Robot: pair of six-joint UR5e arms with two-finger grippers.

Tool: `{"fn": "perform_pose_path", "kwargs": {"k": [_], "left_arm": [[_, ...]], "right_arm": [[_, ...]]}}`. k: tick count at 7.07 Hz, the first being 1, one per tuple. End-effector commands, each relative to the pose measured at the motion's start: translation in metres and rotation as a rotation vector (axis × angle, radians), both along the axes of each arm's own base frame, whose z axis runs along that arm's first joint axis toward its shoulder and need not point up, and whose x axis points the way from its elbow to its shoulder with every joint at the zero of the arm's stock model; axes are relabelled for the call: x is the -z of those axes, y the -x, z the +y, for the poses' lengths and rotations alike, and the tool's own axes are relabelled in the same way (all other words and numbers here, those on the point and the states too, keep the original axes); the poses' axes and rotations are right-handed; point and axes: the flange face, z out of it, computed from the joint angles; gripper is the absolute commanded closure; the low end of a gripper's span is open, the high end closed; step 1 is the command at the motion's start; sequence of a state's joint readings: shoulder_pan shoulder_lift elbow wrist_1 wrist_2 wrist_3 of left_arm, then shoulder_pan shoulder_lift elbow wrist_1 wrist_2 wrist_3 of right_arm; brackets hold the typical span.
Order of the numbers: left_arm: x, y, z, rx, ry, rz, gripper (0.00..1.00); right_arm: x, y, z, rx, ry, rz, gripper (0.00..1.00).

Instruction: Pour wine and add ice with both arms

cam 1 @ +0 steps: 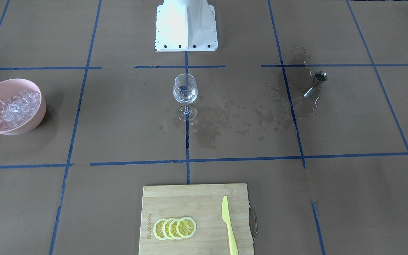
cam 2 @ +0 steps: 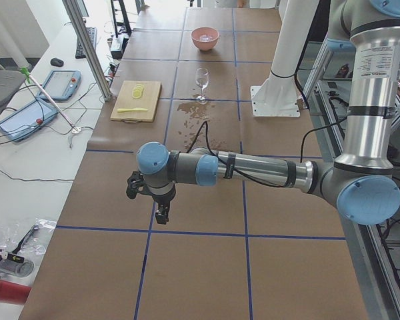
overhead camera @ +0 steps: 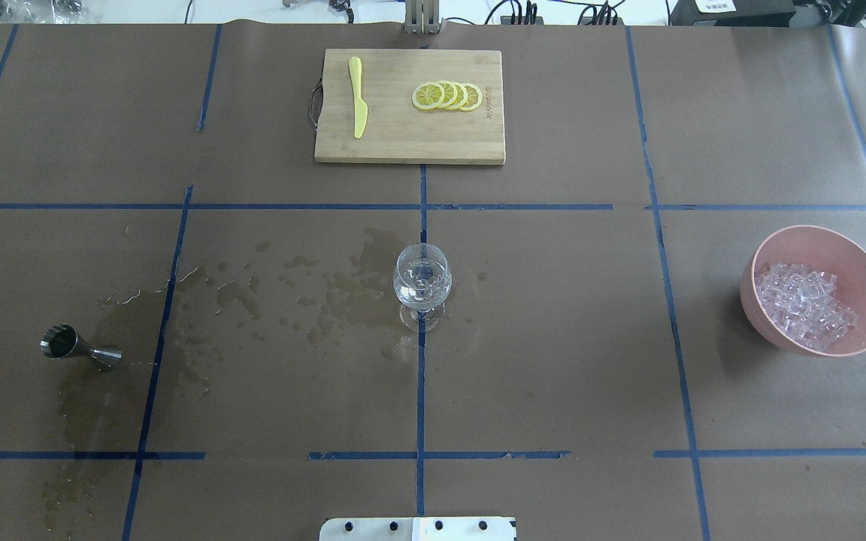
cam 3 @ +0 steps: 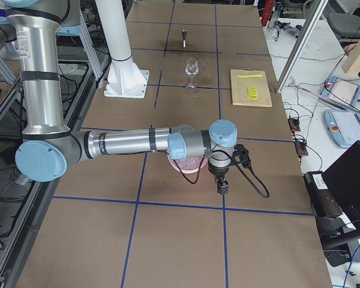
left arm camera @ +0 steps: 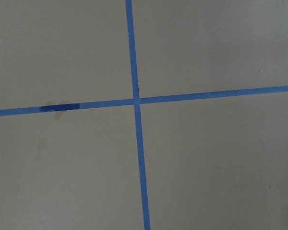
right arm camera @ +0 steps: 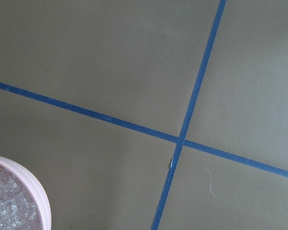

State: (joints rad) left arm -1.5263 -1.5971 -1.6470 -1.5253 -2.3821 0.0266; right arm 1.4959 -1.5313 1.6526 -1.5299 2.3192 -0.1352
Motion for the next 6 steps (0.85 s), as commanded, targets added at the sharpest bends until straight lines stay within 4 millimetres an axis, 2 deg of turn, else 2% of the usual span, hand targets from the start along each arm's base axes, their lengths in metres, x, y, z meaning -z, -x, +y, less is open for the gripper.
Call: {"fn": "perform_pose_path", "kwargs": {"k": [1,2,3,4,5,6], "left_arm": [[-0.003,-0.002,0.009,-0.02,-0.065,-0.003,0.0],[0.0,-0.004,0.01,-0.023,-0.081,0.001,0.0],[0.017,-0.013,0.009,-0.043,-0.119,0.013,0.0],[0.02,-0.018,0.003,-0.052,-0.127,0.012,0.0],[0.027,-0.02,0.0,-0.061,-0.177,0.012,0.0],[0.025,-0.023,0.016,-0.067,-0.252,0.072,0.0]], "right_arm": [[0.002,0.013,-0.004,0.023,0.001,0.001,0.0],[0.004,0.016,-0.003,0.028,0.003,-0.008,0.0],[0.003,0.03,-0.002,0.055,0.005,-0.014,0.0],[0.005,0.049,-0.003,0.093,0.027,-0.011,0.0],[0.027,0.054,-0.004,0.102,0.064,-0.006,0.0],[0.041,0.053,-0.001,0.102,0.078,-0.006,0.0]]}}
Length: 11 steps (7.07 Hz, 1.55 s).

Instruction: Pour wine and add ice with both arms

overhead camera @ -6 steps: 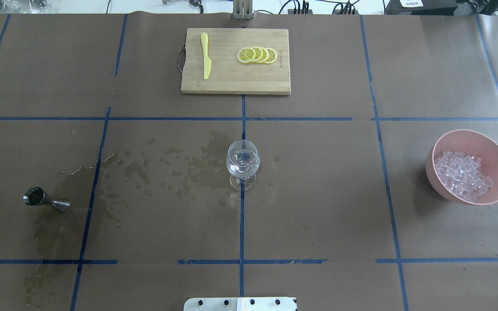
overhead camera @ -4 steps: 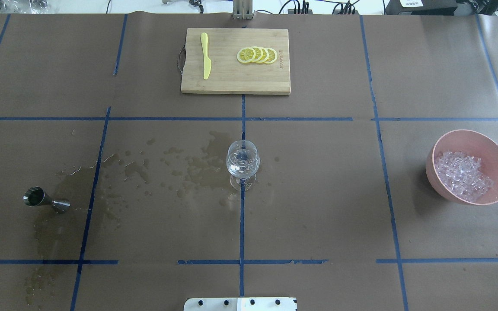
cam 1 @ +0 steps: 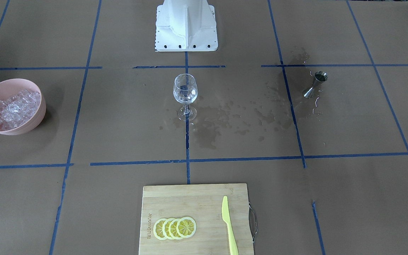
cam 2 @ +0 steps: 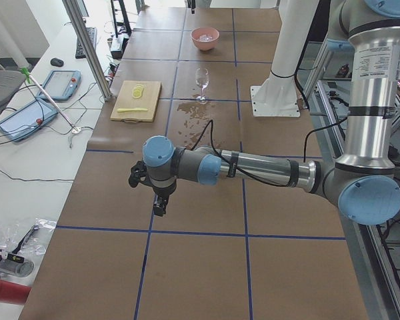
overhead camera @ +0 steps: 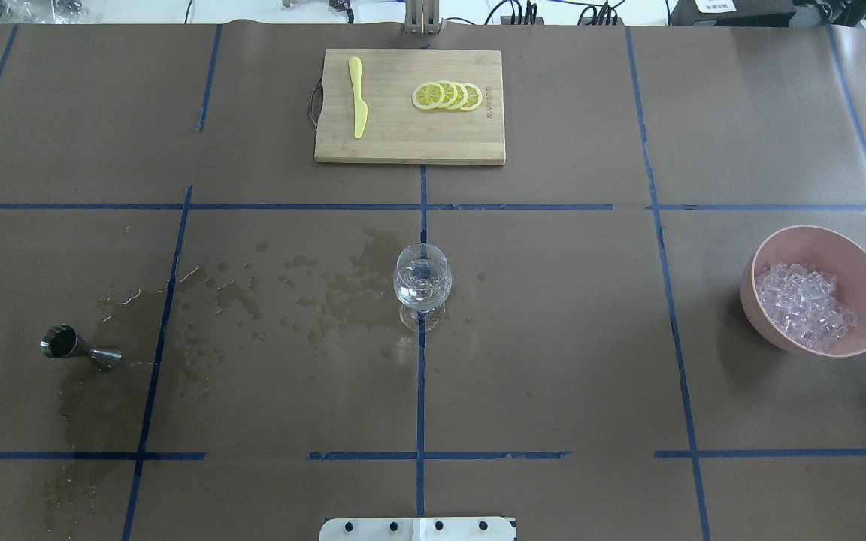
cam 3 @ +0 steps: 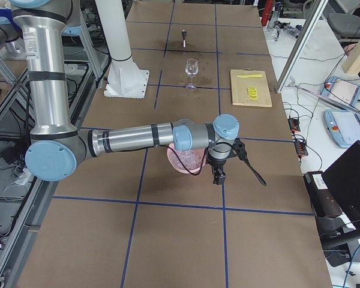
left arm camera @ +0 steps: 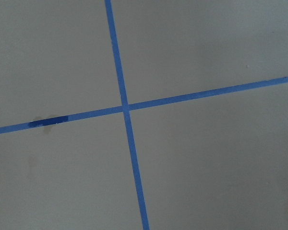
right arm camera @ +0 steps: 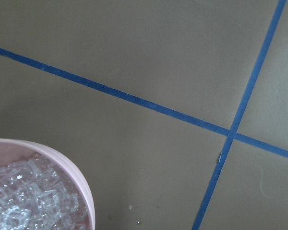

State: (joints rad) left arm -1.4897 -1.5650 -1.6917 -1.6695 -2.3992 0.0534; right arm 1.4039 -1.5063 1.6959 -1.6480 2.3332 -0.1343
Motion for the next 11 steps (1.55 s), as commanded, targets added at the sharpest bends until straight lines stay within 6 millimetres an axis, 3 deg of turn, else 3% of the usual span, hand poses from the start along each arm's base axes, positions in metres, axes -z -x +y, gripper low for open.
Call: {"fn": "perform_pose_path", "kwargs": {"k": [1,2,3,4,5,6,7,8,10,11], "left_arm": [[-0.002,-0.013,0.023,-0.036,-0.18,0.096,0.0],[0.006,-0.063,0.026,-0.018,-0.126,0.144,0.0],[0.046,-0.089,0.031,0.068,-0.159,0.239,0.0],[0.062,-0.141,0.044,0.115,-0.175,0.293,0.0],[0.076,-0.175,0.078,0.202,-0.185,0.354,0.0],[0.073,-0.194,0.139,0.283,-0.305,0.359,0.0],[0.079,-0.205,0.163,0.326,-0.356,0.354,0.0],[0.085,-0.197,0.174,0.395,-0.298,0.383,0.12],[0.068,-0.196,0.204,0.466,-0.359,0.36,0.16],[0.066,-0.187,0.214,0.474,-0.383,0.393,0.2]], "right_arm": [[0.019,0.005,0.003,0.011,0.026,0.003,0.0],[0.021,0.006,0.003,0.014,0.027,-0.015,0.0],[0.025,0.008,0.003,0.018,0.02,-0.038,0.0],[0.016,0.008,0.008,0.02,0.035,-0.038,0.0],[0.016,0.008,0.007,0.023,0.034,-0.037,0.0],[0.015,0.008,0.008,0.023,0.037,-0.036,0.0],[0.017,0.009,0.009,0.024,0.038,-0.056,0.0],[0.02,0.01,0.01,0.024,0.038,-0.076,0.0],[0.024,0.014,0.011,0.026,0.052,-0.135,0.0],[0.023,0.014,0.011,0.027,0.054,-0.136,0.0]]}}
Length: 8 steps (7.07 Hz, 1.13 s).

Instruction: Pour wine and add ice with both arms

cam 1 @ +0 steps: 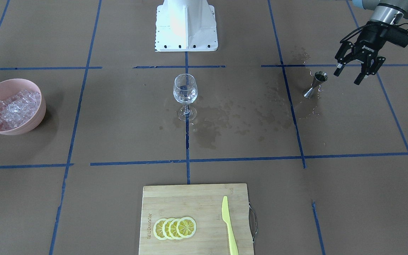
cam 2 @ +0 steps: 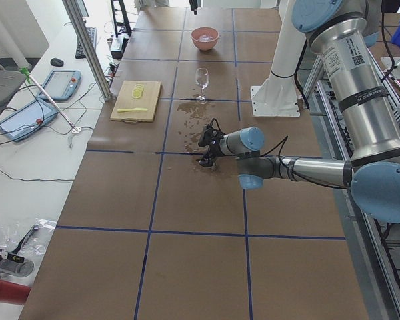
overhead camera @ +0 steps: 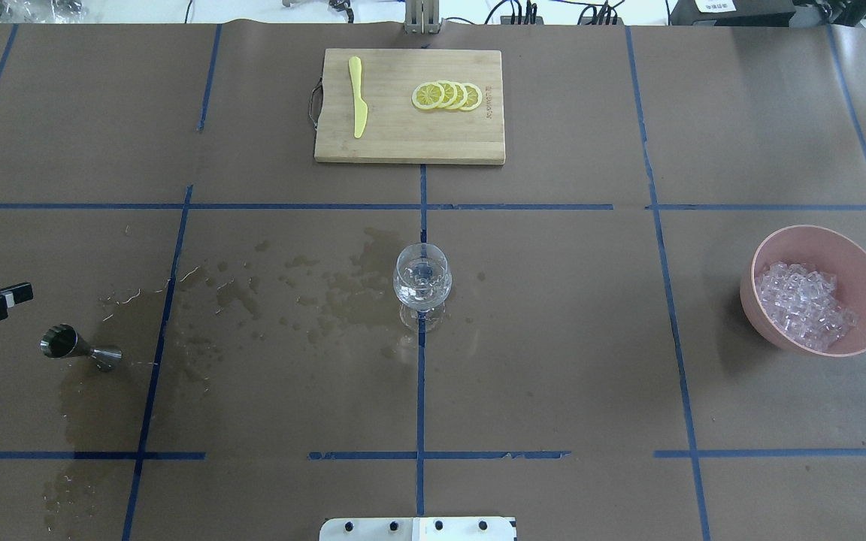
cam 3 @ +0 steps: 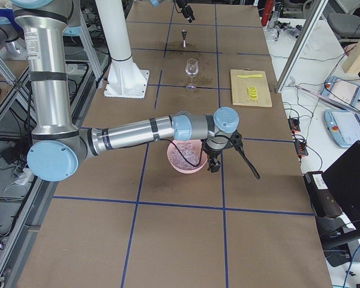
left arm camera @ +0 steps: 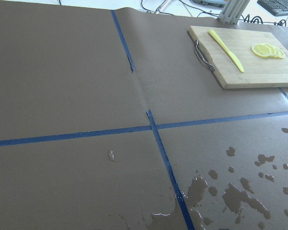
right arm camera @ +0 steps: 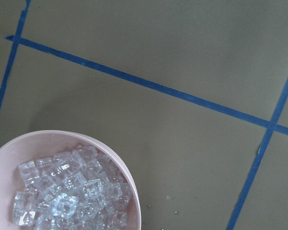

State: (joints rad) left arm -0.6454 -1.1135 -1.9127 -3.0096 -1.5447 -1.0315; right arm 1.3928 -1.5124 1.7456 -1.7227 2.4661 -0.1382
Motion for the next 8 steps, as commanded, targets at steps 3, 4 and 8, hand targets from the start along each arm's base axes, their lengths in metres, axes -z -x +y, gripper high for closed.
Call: {"fn": "perform_pose_path", "kwargs": {"k": [3,4,8], "left_arm": [[-0.004,-0.037,0.045,0.153,-0.119,-0.005,0.01],[-0.019,-0.049,0.056,0.214,-0.147,-0.05,0.01],[-0.042,-0.088,0.095,0.245,-0.158,-0.049,0.01]], "right_arm": [[0.001,0.002,0.001,0.004,0.01,-0.034,0.0],[-0.001,0.002,0.001,0.004,0.017,-0.039,0.0],[-0.005,0.003,0.008,0.006,0.031,-0.063,0.0]]}}
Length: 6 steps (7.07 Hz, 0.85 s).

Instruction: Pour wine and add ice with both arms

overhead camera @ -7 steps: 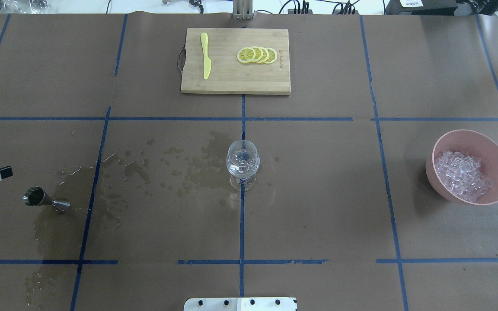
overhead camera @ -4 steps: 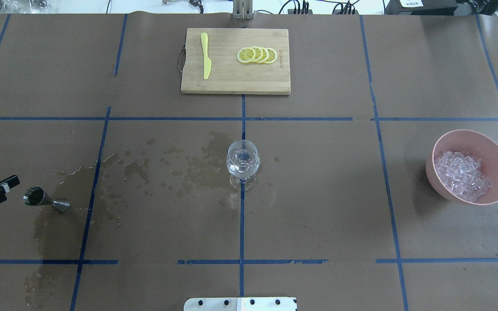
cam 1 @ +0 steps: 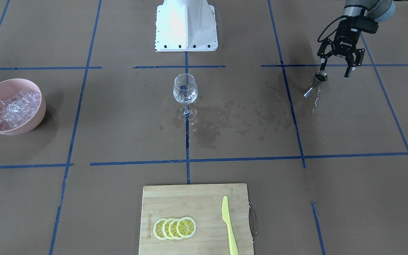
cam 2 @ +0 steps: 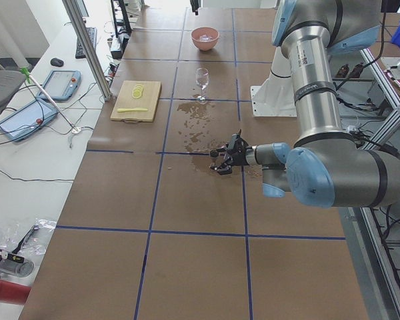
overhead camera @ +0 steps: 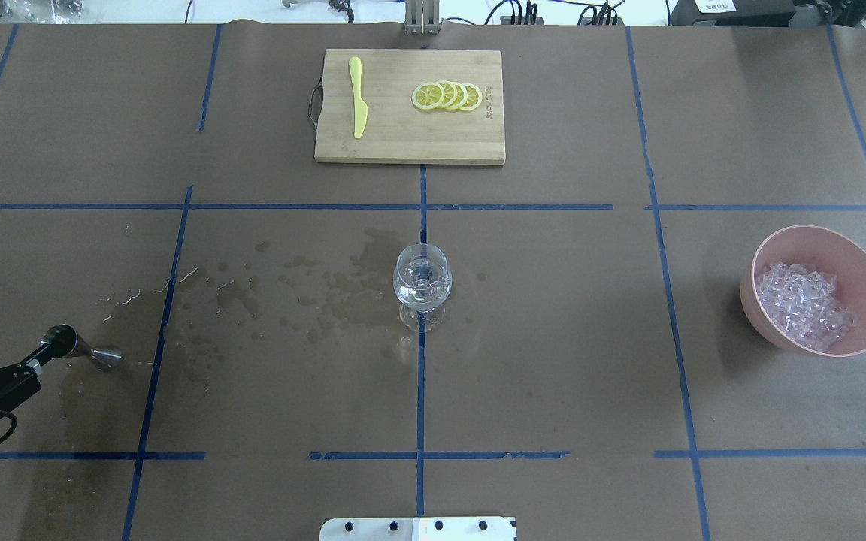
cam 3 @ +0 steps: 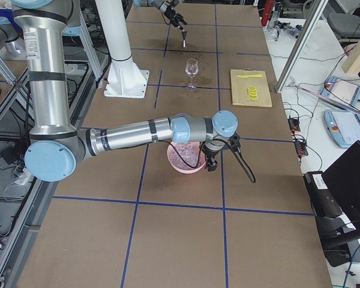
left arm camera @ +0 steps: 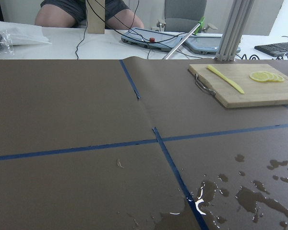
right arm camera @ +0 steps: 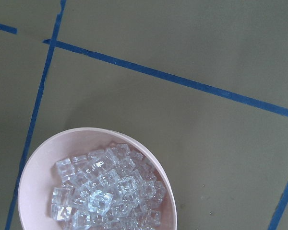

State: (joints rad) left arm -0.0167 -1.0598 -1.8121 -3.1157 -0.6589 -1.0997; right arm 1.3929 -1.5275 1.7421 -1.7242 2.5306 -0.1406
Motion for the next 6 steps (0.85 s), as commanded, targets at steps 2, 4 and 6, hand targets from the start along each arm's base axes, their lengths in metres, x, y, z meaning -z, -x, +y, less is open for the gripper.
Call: {"fn": "perform_pose_path", "kwargs": {"k": [2,4,6], "left_arm": [[0.004,-0.015,0.014,0.006,-0.01,0.035,0.01],[0.011,-0.045,0.029,0.013,-0.029,0.052,0.01],[-0.01,-0.072,0.03,0.099,-0.059,0.033,0.01]], "right_arm": [[-0.001,-0.001,0.002,-0.001,0.003,-0.003,0.0],[-0.001,-0.001,0.002,-0.001,0.003,-0.005,0.0],[-0.005,-0.003,0.005,-0.004,0.009,-0.003,0.0]]}}
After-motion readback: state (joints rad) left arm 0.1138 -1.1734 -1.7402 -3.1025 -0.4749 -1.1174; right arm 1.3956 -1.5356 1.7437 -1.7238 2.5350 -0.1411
